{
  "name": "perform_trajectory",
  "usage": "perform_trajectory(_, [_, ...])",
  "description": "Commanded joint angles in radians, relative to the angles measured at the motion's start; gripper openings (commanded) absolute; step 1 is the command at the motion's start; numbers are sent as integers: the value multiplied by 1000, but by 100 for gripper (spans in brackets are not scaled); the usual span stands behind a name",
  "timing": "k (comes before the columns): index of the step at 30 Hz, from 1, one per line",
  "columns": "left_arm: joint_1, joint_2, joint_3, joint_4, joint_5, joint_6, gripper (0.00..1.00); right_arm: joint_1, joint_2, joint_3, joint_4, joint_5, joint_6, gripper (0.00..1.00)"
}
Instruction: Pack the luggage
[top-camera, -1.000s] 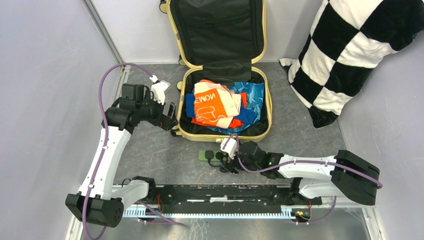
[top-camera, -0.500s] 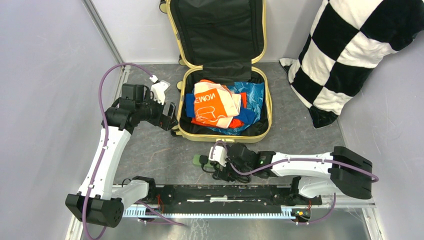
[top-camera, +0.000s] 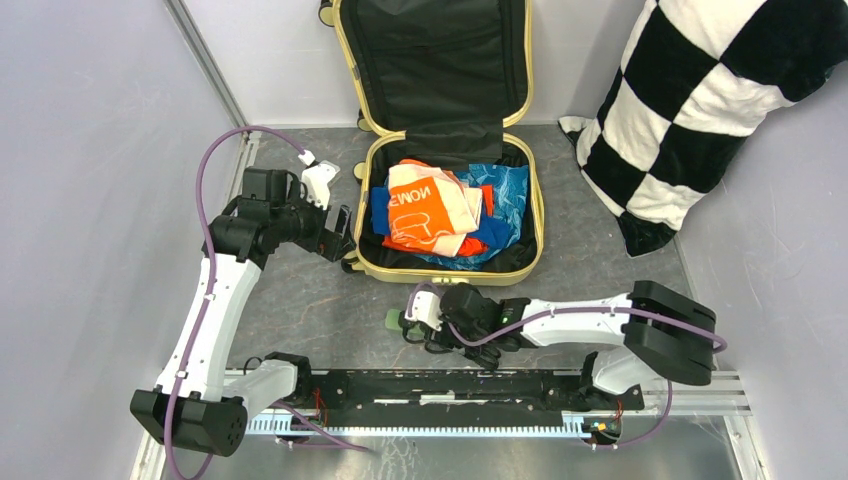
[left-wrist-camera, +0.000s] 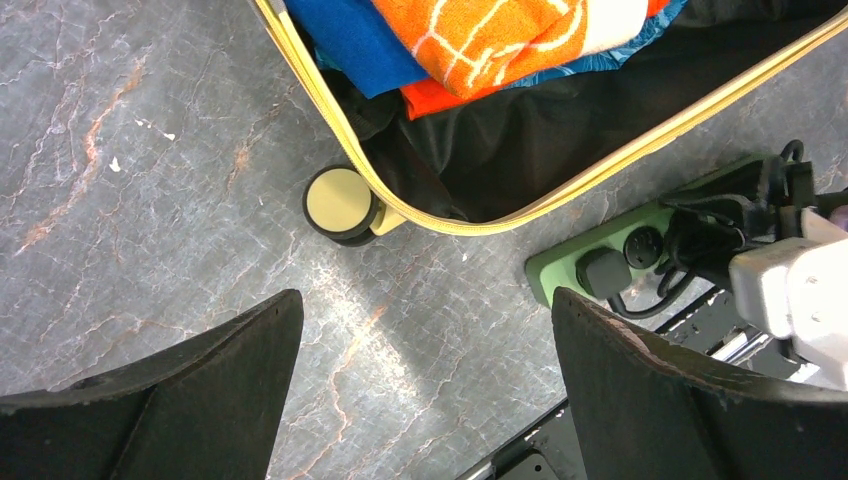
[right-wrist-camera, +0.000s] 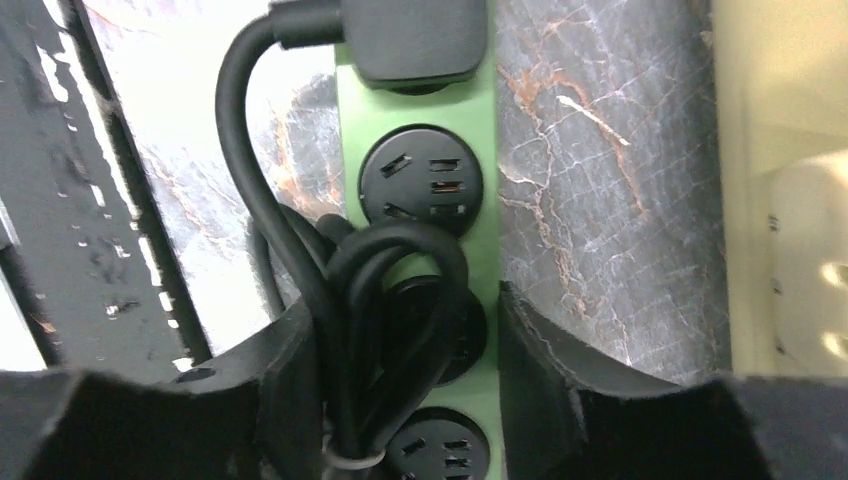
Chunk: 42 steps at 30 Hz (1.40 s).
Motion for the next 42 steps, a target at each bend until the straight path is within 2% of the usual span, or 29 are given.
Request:
perform_trajectory(1, [4,-14,30,11,-18,22,100,1,-91,-1,-14,16,-24,34])
perform_trajectory(5, [4,-5,45,12,-20,22,100,2,-223,74,-47,2,-96,25])
perform_trajectory(9, [4,-4,64,14,-32,30,100,-2,-272,267,-189,16,-188,20])
perform_trajectory(13, [4,3,77,11,-34,31,100,-43,-251,473,-253,177,-302,17])
perform_trajectory(16, [4,14,73,11,-25,30,100,-152,-158,630,-274,325,-363,16])
perform_trajectory(17, [4,17,66,17,-20,26,100,-201,-125,666,-262,328,-387,12])
perform_trajectory(19, [4,28,40,39,-7,13,100,-272,-104,636,-152,281,-508,6])
perform_trajectory(22, [5,54,20,63,-23,2,100,-324,-70,534,124,343,-725,4])
perform_trajectory(25, [8,71,18,80,-33,17,100,-399,56,660,111,336,-755,3])
perform_trajectory(33, [27,180,69,123,-49,44,100,-539,322,724,386,230,-973,0])
perform_trajectory(42, [49,262,76,166,3,14,100,-633,560,880,599,131,-1103,0])
